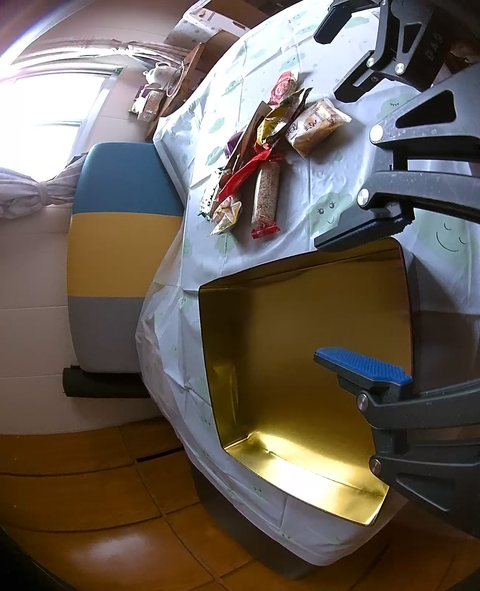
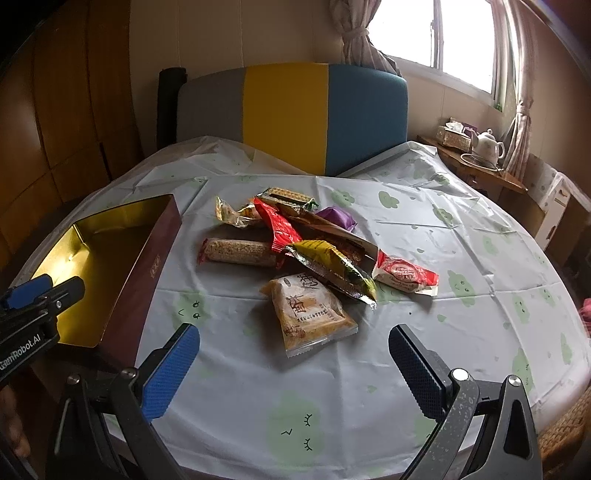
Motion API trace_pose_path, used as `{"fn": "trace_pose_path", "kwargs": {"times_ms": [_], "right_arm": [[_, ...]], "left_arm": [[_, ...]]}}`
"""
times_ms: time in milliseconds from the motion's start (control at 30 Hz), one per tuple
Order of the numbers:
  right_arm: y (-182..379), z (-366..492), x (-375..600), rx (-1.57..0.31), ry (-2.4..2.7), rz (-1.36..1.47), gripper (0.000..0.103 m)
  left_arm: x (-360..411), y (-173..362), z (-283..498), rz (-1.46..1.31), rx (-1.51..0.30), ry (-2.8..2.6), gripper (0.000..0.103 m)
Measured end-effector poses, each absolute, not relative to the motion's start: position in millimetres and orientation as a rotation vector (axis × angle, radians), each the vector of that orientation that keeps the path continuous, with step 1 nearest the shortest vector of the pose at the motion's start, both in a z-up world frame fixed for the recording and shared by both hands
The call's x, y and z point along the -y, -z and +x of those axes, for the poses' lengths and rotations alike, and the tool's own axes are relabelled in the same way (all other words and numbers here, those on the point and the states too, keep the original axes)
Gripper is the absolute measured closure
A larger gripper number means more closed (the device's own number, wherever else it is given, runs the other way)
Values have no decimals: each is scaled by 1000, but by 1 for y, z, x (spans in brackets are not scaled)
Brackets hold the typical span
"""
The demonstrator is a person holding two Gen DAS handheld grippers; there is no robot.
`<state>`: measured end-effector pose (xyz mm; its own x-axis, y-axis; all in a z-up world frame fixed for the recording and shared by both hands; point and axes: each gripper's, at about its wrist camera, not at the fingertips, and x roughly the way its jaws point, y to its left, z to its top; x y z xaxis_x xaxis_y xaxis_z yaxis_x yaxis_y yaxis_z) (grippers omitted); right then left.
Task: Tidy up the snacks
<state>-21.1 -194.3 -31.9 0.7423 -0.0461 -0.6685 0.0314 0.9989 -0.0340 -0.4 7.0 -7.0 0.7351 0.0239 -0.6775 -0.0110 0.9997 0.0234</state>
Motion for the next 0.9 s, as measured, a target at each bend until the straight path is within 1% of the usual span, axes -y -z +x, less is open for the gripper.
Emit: {"fn": "trace_pose_path", "kwargs": {"times_ms": [900], "right_arm": [[29,-24,199,-718,50,-19,0]], "left_arm": [[-4,3,-3,35,-752,-2,48]]}}
